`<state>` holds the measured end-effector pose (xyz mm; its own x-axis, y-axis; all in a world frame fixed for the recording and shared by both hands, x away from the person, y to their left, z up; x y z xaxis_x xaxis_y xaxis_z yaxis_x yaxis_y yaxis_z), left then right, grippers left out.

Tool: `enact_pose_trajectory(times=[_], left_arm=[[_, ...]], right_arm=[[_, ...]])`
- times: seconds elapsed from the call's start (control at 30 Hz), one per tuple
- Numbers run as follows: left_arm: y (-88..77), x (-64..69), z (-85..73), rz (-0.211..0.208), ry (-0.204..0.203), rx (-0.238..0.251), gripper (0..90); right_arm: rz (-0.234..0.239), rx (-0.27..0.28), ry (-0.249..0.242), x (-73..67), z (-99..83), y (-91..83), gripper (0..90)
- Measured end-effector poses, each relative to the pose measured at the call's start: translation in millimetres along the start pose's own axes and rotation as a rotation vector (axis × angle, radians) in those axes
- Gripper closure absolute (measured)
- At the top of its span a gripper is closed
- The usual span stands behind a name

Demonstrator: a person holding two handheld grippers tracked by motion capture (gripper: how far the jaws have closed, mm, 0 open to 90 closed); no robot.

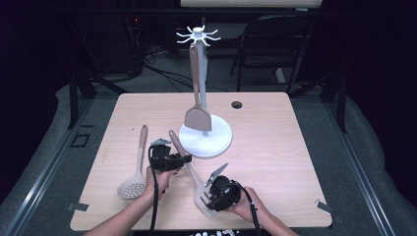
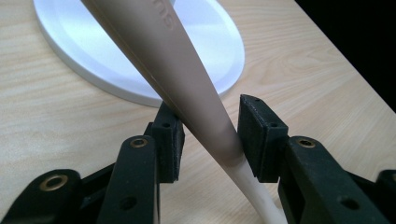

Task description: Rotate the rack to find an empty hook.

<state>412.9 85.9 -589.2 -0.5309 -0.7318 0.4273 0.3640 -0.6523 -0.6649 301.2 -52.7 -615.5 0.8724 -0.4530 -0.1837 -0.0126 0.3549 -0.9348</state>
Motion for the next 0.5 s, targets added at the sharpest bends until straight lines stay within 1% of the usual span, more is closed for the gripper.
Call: enact_pose_trajectory(times=[0.03,0.1,0.2,0.27,0.3,0.33,0.4,0.43,0.47,0.5], left_arm=[[-0.8,0.7,0.4,0.0,0.003,0.005,61.9],[-2.1,2.3,0.9,-0.005,0.004,0.012,62.7],[-3.8,4.2,1.3,-0.008,0.003,0.019,63.3],[-4.8,5.8,1.8,-0.01,0.003,0.028,63.5],[-5.9,7.5,2.3,-0.013,0.008,0.032,63.9],[-5.9,7.5,2.3,-0.013,0.008,0.032,64.0],[-6.9,8.9,2.9,-0.013,0.011,0.039,64.4],[-7.5,9.9,3.3,-0.014,0.012,0.044,64.4],[-8.2,10.7,3.5,-0.014,0.018,0.043,64.8],[-8.7,11.6,3.9,-0.015,0.019,0.045,64.8]], right_arm=[[0.001,0.003,0.004,0.1,0.3,-0.7,64.7],[-0.027,0.012,0.016,4.3,1.6,-3.5,60.9],[-0.037,0.057,0.045,7.6,5.8,-5.3,58.3],[-0.041,0.063,0.053,8.7,6.7,-6.3,57.6],[-0.055,0.082,0.066,11.7,9.5,-7.7,55.3],[-0.055,0.082,0.066,11.7,9.5,-7.7,55.3],[-0.068,0.116,0.086,15.1,14.7,-9.8,53.8],[-0.068,0.116,0.086,15.1,14.7,-9.8,53.8],[-0.079,0.134,0.094,17.2,18.4,-10.9,53.6],[-0.079,0.134,0.094,17.2,18.4,-10.9,53.6]])
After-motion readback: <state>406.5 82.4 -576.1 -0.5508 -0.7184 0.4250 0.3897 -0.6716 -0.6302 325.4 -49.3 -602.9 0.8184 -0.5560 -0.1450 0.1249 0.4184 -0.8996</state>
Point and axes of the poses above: each handheld gripper's, and its own axes: y roughly forward along the jaws, z roughly out of its top, x roughly to its right, the point moved 8 cm from there along y, roughly forward along the jaws, and after that the axes turned 9 degrees about -x, right-handed, at the moved point
